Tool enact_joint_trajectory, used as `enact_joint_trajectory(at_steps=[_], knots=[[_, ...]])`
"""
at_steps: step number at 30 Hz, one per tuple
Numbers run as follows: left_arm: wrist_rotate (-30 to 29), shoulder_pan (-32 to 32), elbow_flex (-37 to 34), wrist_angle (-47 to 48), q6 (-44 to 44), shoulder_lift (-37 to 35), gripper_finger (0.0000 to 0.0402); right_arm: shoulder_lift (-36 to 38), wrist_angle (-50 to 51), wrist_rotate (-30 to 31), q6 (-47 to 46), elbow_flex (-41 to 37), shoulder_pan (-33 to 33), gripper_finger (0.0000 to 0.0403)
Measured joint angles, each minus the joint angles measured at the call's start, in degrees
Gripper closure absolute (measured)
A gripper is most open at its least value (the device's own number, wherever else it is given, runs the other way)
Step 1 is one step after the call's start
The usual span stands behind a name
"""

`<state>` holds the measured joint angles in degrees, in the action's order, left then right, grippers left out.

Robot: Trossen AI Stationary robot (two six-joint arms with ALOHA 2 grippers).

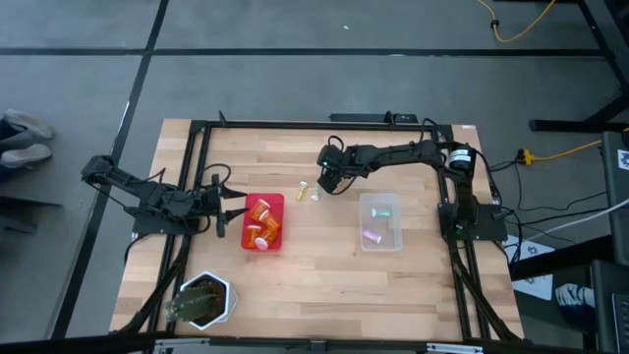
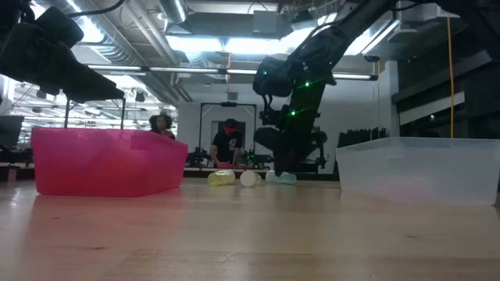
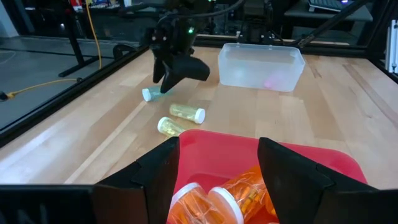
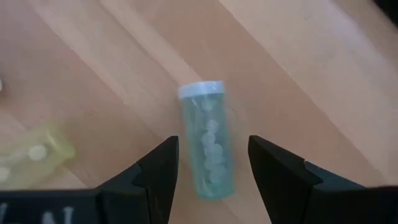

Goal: Pick and place medicine bottles into bin by pill shape (circle, oval)
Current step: Put the small blue pill bottle into the transparent bin

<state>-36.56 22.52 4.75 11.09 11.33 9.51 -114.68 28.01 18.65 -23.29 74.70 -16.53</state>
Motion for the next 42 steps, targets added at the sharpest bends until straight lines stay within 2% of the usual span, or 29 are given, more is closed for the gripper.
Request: enact_joint_trajectory(at_steps=[13, 28, 37, 42], knots=[[0.0, 0.0, 0.0, 0.0, -0.1, 0.0, 0.019, -2.3, -0.7, -0.7, -0.5, 0.0, -0.3, 0.0209], [0.0, 0.0, 0.0, 0.0, 0.0, 0.0, 0.019, -2.4, -1.7, -0.4, -4.9, 0.0, -0.2, 0.026], [0.0, 0.0, 0.0, 0.0, 0.0, 0.0, 0.019, -2.4, -1.7, 0.0, 0.1, 0.0, 0.0, 0.0307], [0.0, 0.0, 0.0, 0.0, 0.1, 0.0, 0.019, -2.6, 3.5, 2.0, 1.4, 2.4, 1.5, 0.0319]])
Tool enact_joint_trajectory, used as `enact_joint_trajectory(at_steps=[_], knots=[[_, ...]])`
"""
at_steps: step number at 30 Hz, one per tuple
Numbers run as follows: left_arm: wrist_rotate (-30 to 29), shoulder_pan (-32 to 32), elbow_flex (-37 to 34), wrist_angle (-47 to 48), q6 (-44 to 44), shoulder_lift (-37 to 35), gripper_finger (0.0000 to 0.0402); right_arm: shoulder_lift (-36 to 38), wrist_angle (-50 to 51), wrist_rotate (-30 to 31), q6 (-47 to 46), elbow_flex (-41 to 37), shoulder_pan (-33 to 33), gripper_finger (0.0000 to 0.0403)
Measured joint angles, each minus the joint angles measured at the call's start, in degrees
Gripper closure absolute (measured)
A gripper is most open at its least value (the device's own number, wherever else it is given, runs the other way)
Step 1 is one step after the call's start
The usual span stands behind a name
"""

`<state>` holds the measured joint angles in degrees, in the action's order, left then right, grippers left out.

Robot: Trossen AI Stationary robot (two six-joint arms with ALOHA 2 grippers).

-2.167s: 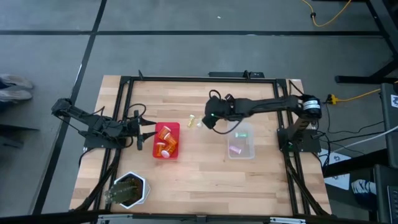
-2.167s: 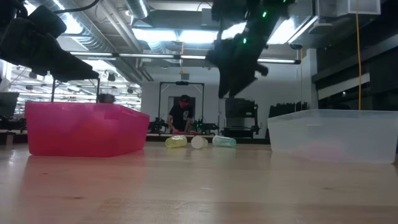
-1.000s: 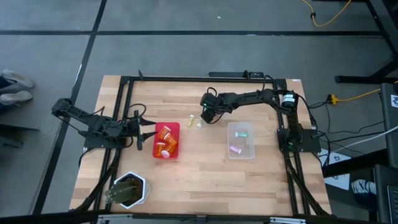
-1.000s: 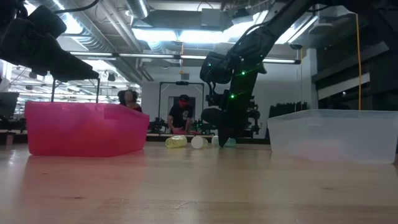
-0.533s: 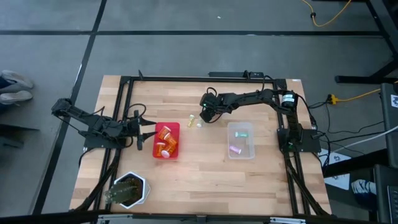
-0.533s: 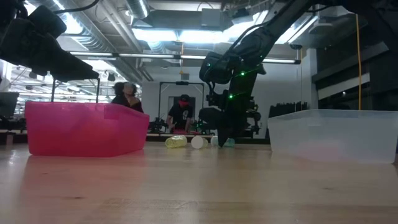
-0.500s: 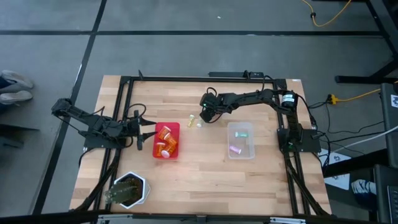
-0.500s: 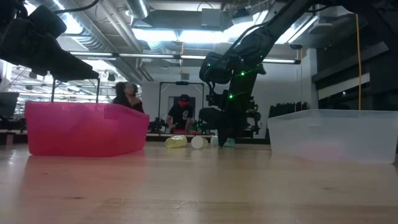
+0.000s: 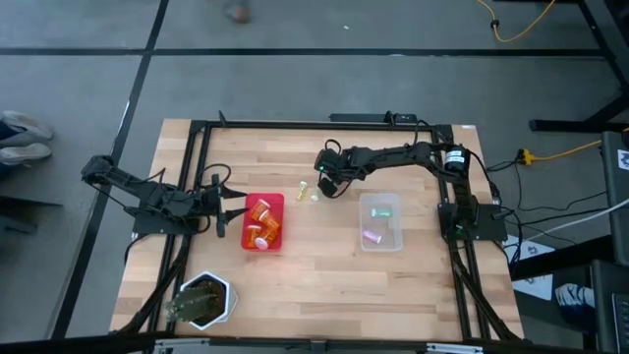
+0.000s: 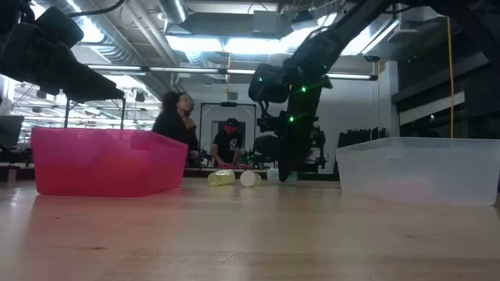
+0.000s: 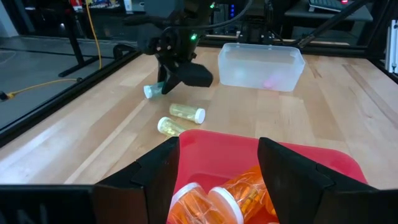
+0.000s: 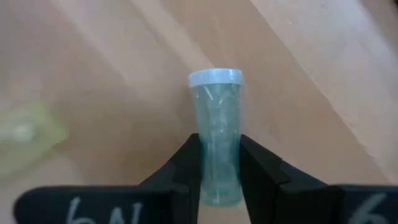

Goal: Pick and place medicine bottles into bin by pill shape (circle, oval)
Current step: Put the small blue pill bottle into the transparent bin

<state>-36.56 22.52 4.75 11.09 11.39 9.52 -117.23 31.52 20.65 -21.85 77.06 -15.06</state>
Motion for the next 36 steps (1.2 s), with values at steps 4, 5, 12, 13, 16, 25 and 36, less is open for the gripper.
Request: enact_joint_trajectory(at_steps=[4, 5, 12, 13, 16, 25, 36], knots=[[0.0, 0.0, 0.0, 0.0, 0.0, 0.0, 0.019, 0.0, 10.5, 4.7, 1.1, 5.3, 2.8, 0.0319], [0.0, 0.0, 0.0, 0.0, 0.0, 0.0, 0.019, 0.0, 13.8, 5.9, 1.2, 7.1, 3.7, 0.0319], [0.0, 0.0, 0.0, 0.0, 0.0, 0.0, 0.019, 0.0, 38.6, 11.8, -3.9, 20.7, 13.0, 0.0321], [0.0, 0.0, 0.0, 0.0, 0.0, 0.0, 0.019, 0.1, 41.7, 11.9, -5.1, 22.1, 14.6, 0.0321], [0.0, 0.0, 0.0, 0.0, 0.0, 0.0, 0.019, 0.1, 50.1, 12.1, -8.4, 24.9, 19.6, 0.0321], [0.0, 0.0, 0.0, 0.0, 0.0, 0.0, 0.019, 0.9, 58.5, 14.7, -15.8, 20.6, 30.6, 0.0314], [0.0, 0.0, 0.0, 0.0, 0.0, 0.0, 0.019, 1.0, 58.5, 13.1, -34.8, 8.7, 37.6, 0.0312]])
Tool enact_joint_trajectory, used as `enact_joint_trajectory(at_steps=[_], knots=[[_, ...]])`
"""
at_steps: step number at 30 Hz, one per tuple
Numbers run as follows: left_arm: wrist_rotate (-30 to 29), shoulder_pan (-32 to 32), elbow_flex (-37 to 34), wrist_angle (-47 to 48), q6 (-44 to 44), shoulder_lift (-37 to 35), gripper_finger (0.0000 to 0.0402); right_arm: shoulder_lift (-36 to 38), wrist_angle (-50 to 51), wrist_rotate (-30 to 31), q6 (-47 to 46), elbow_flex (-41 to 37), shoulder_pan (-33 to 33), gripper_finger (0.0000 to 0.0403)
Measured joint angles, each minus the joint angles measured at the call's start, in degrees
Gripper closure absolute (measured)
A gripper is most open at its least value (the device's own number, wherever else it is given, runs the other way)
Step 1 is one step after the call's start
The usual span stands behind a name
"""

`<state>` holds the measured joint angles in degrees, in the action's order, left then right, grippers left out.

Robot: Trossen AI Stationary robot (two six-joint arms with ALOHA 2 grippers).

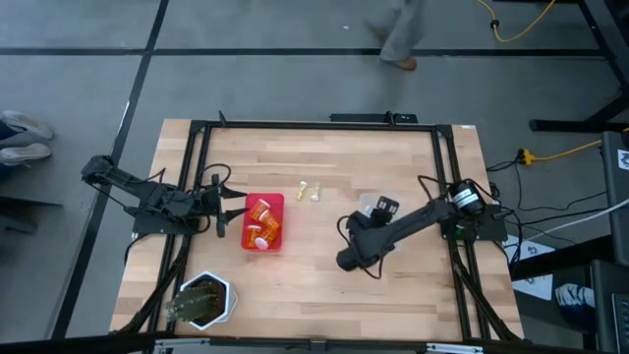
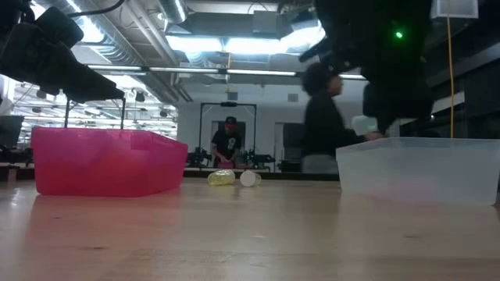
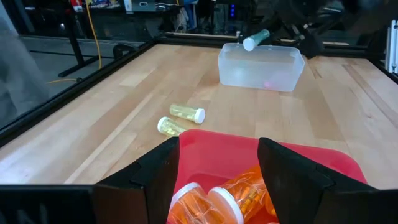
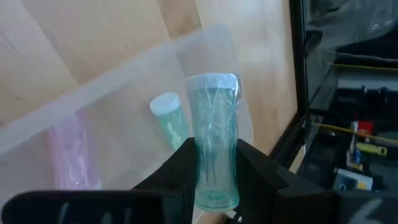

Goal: Pick and place medicine bottles into bin by pill shape (circle, oval)
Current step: Put the small blue pill bottle into the transparent bin, then put the right small yellow pill bottle into the transparent bin

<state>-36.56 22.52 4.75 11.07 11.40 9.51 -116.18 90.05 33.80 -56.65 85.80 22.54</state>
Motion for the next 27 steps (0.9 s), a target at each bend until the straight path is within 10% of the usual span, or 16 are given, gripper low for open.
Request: enact_joint_trajectory(at_steps=[27], knots=[[0.0, 0.0, 0.0, 0.0, 0.0, 0.0, 0.019, 0.0, -0.1, -6.5, -6.1, 4.4, 5.3, 0.0206]])
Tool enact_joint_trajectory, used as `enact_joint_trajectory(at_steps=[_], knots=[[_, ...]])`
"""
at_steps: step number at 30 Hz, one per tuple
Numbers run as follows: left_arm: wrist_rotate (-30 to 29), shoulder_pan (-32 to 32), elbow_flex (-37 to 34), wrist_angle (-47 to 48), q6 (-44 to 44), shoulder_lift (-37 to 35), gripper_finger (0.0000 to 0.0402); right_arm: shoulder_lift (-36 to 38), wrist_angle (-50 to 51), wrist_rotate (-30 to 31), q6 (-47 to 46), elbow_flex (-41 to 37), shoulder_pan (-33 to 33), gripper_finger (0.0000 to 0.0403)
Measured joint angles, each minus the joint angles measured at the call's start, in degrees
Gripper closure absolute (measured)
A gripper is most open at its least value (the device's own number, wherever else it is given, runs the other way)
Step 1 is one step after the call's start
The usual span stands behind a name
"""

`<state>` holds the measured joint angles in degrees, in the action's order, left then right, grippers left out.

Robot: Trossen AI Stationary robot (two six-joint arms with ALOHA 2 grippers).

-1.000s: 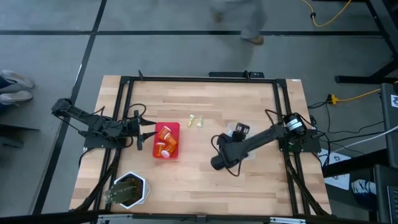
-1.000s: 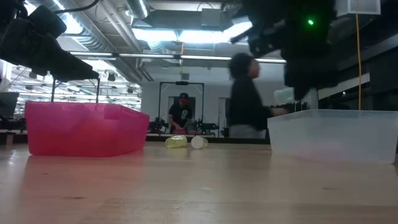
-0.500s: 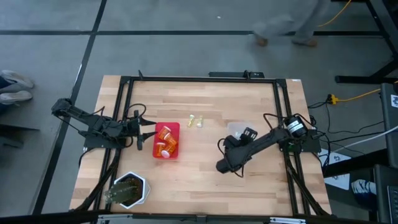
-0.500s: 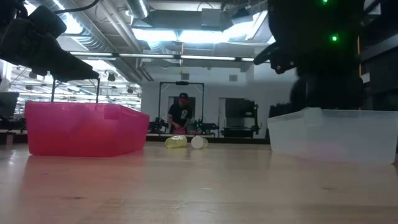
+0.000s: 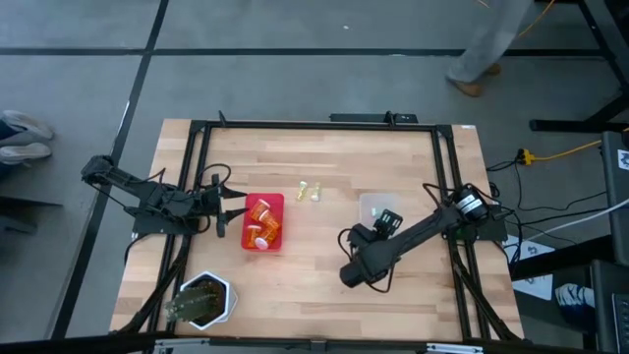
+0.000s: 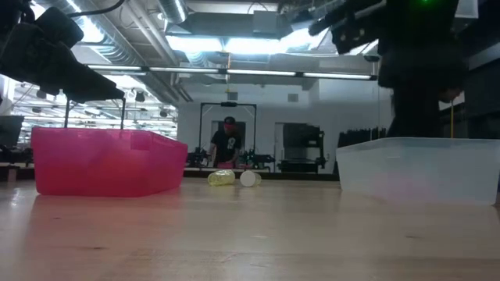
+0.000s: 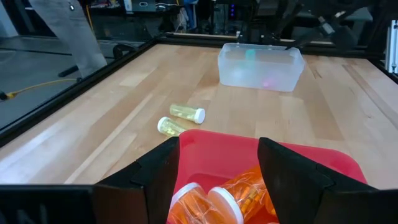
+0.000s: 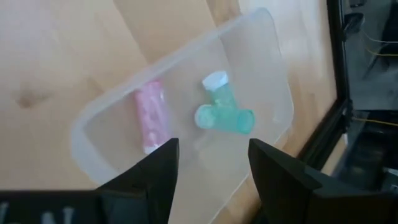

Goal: Pick and place medicine bottles into bin by pill shape (circle, oval)
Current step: Put the right small yellow pill bottle into the transparent bin

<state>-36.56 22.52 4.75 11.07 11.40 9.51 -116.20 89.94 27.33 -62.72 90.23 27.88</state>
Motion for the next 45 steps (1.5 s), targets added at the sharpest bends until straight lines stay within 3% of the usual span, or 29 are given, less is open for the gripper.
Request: enact_joint_trajectory(at_steps=[8, 14, 21, 25, 28, 31, 35, 45], knots=[[0.0, 0.0, 0.0, 0.0, 0.0, 0.0, 0.019, 0.0, -7.8, 4.0, 1.9, 4.6, 0.1, 0.0205], [0.0, 0.0, 0.0, 0.0, 0.0, 0.0, 0.019, 0.0, -30.4, 7.3, 17.8, 5.3, 0.1, 0.0205], [0.0, 0.0, 0.0, 0.0, 0.0, 0.0, 0.019, 0.0, -55.9, 1.4, 34.1, 5.1, -1.5, 0.0205], [0.0, 0.0, 0.0, 0.0, 0.0, 0.0, 0.019, 0.0, -63.1, 11.2, 34.5, 5.1, -2.1, 0.0205], [0.0, 0.0, 0.0, 0.0, 0.0, 0.0, 0.019, 0.0, -64.9, 16.8, 36.2, 5.1, -3.2, 0.0205], [0.0, 0.0, 0.0, 0.0, 0.0, 0.0, 0.019, 0.0, -64.1, 15.3, 42.7, 7.1, -5.5, 0.0205], [0.0, 0.0, 0.0, 0.0, 0.0, 0.0, 0.019, 0.0, -62.1, 7.3, 46.9, 10.2, -10.3, 0.0208], [0.0, 0.0, 0.0, 0.0, 0.0, 0.0, 0.019, 0.0, -40.9, -7.6, 48.2, 11.2, -23.5, 0.0241]])
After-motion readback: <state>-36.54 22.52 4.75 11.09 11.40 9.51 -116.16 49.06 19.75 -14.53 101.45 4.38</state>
